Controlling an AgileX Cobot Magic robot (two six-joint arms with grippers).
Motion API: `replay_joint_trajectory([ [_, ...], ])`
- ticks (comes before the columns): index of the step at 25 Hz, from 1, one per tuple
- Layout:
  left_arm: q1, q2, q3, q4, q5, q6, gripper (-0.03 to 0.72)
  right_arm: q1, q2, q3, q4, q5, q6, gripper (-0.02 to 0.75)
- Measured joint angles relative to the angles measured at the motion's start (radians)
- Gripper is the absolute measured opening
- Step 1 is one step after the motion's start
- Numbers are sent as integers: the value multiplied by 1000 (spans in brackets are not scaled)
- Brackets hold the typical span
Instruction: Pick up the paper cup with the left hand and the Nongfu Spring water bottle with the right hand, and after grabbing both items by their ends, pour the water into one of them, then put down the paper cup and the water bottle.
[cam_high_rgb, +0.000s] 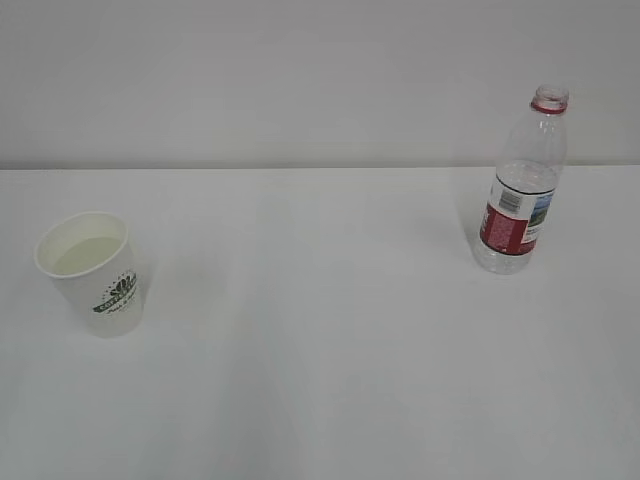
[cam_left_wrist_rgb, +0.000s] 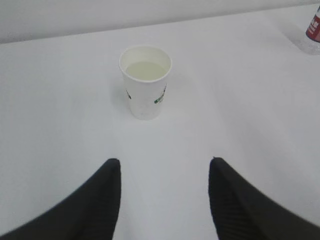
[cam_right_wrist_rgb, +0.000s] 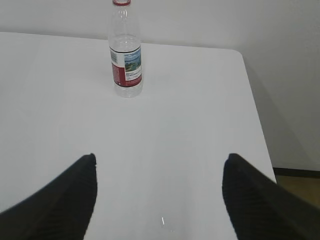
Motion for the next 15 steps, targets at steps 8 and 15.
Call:
replay_joint_trajectory([
  [8,0,-46,-4,-2,110,1,402,0,-83,69,-2,4,6,587],
  [15,0,-71,-4,-2,160,1,391,0,-85,122,-2,4,46,587],
])
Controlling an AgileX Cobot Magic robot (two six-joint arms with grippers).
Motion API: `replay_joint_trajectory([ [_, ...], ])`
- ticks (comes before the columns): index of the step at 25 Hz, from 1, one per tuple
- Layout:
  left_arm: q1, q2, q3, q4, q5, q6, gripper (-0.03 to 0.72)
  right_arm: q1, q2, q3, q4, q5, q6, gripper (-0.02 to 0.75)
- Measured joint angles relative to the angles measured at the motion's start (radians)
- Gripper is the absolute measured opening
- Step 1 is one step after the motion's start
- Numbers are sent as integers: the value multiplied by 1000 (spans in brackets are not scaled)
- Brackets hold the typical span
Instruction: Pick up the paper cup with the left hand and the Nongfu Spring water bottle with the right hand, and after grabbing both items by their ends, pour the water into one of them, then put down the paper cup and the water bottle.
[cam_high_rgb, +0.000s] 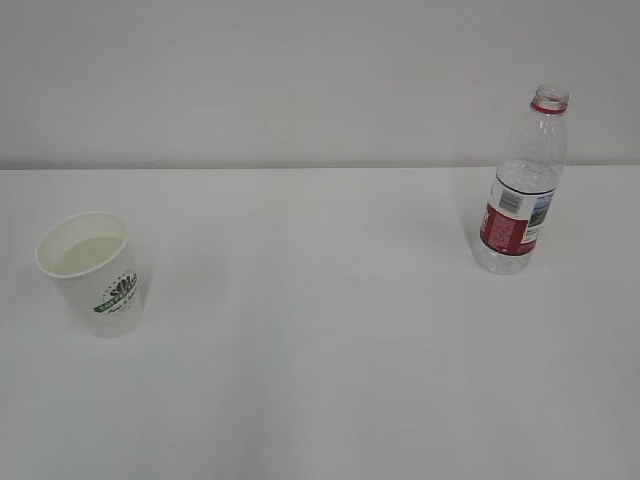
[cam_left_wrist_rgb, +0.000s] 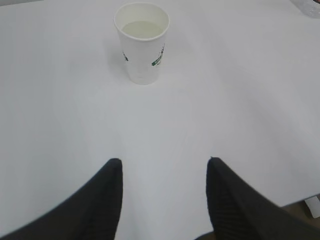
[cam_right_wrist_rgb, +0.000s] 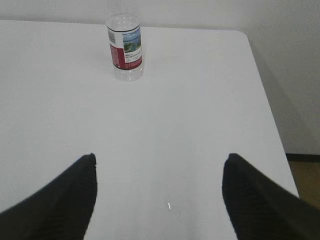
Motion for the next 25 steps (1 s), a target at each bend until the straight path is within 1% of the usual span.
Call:
replay_joint_trajectory([
  [6,0,0,0,0,11,0,391,0,0,22,4,0,16,587],
  [14,0,0,0,0,11,0,390,0,0,91,26,-19,42,587],
  [19,0,0,0,2,-20,0,390,0,0,120,30,-58,44,587],
  [25,0,0,34,5,-86,0,390,0,0,126,29,-71,44,587],
])
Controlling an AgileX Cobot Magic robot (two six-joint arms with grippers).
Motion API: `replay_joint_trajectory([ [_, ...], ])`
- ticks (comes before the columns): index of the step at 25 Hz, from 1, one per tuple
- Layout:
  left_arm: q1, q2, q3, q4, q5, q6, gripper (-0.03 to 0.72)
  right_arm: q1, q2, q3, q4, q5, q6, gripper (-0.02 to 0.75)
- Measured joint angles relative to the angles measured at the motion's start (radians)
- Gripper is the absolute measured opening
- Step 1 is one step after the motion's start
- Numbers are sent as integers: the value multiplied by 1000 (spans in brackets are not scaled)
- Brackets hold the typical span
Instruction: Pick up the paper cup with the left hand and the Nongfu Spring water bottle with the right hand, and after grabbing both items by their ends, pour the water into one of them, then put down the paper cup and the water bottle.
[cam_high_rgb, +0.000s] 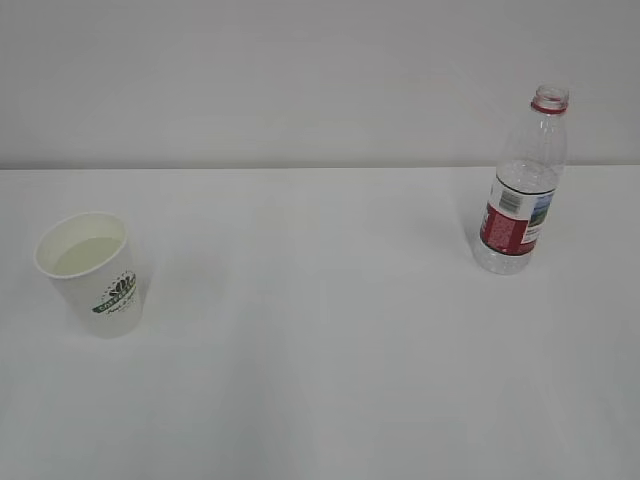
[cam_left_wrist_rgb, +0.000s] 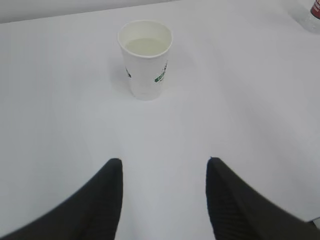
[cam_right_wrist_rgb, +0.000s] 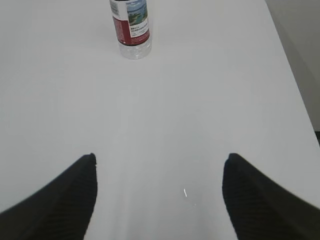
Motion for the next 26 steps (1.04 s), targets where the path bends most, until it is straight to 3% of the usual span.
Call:
replay_joint_trajectory([
  [26,0,0,0,0,-7,0,390,0,0,20,-33,-44,0,587],
])
